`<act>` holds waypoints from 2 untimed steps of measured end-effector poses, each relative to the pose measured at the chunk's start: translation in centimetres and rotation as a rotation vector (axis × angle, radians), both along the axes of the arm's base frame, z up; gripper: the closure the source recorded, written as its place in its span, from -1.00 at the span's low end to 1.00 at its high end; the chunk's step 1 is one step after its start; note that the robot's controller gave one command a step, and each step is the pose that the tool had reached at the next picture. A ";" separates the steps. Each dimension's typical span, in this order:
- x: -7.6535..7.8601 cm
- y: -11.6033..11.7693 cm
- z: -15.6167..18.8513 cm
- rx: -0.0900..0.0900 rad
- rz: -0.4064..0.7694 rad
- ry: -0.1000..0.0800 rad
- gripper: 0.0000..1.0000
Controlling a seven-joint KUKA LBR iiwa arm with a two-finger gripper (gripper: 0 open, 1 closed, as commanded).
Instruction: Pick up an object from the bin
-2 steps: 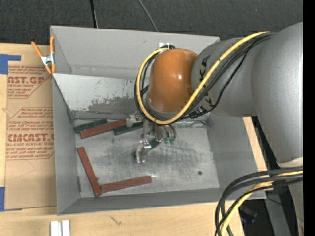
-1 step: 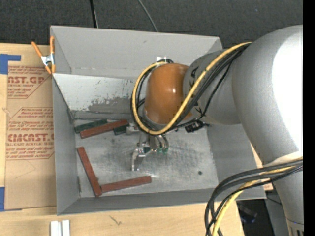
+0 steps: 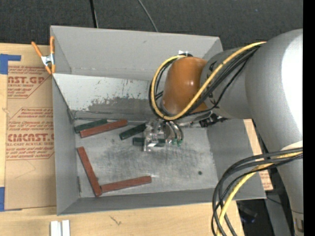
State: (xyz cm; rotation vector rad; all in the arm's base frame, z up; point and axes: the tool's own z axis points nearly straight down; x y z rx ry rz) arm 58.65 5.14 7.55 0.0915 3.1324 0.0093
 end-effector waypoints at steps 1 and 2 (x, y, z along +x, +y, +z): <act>0.0 0.0 0.0 0.000 0.000 0.000 1.00; -0.8 -0.6 13.2 -0.004 -0.085 0.006 1.00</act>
Offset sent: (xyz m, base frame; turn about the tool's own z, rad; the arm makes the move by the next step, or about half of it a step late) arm -0.0087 -0.0067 0.1325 0.0853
